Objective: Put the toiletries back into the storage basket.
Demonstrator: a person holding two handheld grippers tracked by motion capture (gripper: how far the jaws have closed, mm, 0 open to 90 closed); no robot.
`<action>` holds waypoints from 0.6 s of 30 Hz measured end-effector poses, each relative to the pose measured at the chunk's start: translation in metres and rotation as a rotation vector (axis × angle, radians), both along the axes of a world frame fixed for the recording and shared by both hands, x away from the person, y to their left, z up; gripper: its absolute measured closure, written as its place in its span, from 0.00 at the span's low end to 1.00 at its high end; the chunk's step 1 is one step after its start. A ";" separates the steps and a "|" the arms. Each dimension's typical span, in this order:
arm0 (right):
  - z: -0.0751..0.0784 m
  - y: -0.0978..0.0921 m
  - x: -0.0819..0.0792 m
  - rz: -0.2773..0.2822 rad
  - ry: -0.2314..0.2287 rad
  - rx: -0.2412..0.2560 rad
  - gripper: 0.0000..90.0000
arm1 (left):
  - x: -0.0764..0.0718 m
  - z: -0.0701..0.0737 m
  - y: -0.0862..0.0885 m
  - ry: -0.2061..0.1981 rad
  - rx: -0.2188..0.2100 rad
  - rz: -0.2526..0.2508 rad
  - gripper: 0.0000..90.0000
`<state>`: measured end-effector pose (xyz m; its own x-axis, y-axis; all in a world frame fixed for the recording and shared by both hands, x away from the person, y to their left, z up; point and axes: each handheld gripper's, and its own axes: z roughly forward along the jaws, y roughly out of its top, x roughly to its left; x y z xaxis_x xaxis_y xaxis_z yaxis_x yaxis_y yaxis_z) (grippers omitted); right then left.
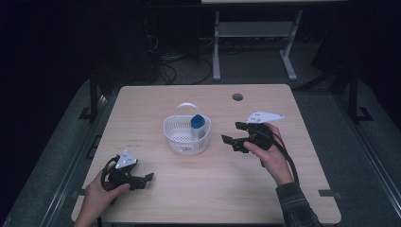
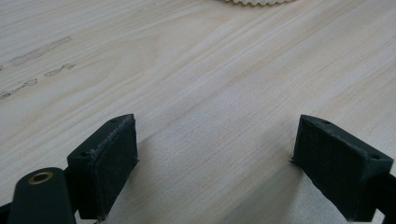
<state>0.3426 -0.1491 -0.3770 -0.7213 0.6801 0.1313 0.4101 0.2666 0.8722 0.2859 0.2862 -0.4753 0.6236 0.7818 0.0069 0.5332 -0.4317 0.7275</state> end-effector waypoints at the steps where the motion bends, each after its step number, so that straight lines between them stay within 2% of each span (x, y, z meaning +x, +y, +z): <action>1: -0.001 -0.003 -0.002 -0.003 0.002 0.003 0.26 | 0.000 0.000 0.000 0.000 0.000 0.000 0.14; 5: -0.006 -0.012 -0.006 -0.009 0.008 0.011 0.26 | 0.000 0.000 0.000 0.000 0.001 0.000 0.14; 6: -0.007 -0.015 -0.007 -0.018 0.011 -0.005 0.26 | 0.000 0.000 0.000 0.000 0.000 0.000 0.14; 9: -0.010 -0.021 -0.009 -0.029 0.015 -0.002 0.26 | 0.000 0.000 0.000 0.001 0.002 -0.002 0.14; 18: -0.023 -0.036 -0.022 -0.038 0.041 -0.036 0.26 | 0.000 0.000 0.000 0.001 -0.002 0.000 0.14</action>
